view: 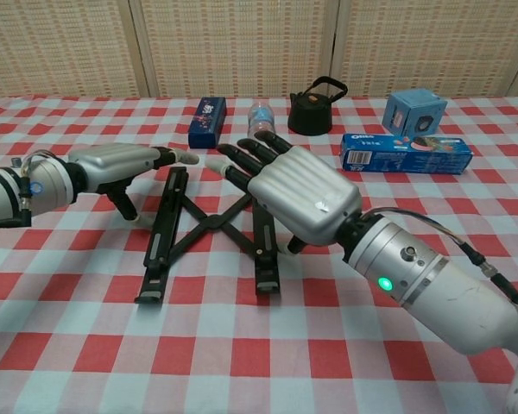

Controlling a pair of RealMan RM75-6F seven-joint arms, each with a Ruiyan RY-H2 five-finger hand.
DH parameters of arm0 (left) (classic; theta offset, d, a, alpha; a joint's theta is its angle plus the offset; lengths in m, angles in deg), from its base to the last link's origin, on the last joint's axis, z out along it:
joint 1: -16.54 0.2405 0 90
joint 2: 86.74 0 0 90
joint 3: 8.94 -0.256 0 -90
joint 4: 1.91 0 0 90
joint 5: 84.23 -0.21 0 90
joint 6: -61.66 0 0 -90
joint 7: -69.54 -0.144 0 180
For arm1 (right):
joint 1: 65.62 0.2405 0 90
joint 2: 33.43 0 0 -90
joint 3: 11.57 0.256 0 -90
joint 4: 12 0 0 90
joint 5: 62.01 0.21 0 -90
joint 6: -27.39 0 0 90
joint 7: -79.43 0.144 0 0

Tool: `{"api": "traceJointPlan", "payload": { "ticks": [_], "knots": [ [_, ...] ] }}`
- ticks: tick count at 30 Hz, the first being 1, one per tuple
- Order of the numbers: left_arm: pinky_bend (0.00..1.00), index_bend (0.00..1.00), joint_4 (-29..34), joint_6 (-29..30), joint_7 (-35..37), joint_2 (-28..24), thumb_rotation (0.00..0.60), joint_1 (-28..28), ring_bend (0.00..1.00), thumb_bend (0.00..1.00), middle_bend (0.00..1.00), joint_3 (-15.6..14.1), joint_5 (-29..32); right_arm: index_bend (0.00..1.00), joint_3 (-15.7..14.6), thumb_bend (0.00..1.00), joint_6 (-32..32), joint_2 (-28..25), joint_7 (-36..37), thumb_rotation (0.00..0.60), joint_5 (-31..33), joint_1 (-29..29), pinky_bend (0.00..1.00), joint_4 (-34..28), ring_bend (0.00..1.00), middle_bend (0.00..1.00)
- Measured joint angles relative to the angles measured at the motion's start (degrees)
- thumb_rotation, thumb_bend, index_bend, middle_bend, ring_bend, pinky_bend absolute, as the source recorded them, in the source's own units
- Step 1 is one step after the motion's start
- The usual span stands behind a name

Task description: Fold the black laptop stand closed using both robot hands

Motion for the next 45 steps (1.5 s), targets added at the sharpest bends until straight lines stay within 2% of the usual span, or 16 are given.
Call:
{"api": "traceJointPlan", "payload": {
  "ticks": [12,35,41,45],
  "knots": [
    [0.15,0.00,1.9,-0.9,1.5,-1.2,0.600,0.1,0.00,0.22,0.00,0.3,0.8,0.00,1.6,0.00,2.7,2.6,0.4,0.600,-0.4,1.6,0.00,2.8,0.00,0.00],
    [0.15,0.00,5.5,-0.5,2.2,-2.7,0.600,0.2,0.00,0.22,0.00,0.3,0.7,0.00,3.1,0.00,2.5,4.5,-1.9,0.600,0.0,4.4,0.00,1.6,0.00,0.00],
    [0.15,0.00,6.4,0.3,2.2,-4.2,0.600,1.2,0.00,0.22,0.00,0.4,1.4,0.00,1.7,0.00,3.2,2.2,-1.4,0.600,-0.9,3.9,0.00,-1.9,0.00,0.00],
    [0.15,0.00,7.3,1.6,2.0,-5.9,0.600,2.4,0.00,0.22,0.00,0.4,1.7,0.00,0.8,0.00,2.6,-1.6,-1.1,0.600,-1.3,3.5,0.00,-7.2,0.00,0.00]
  ]
}}
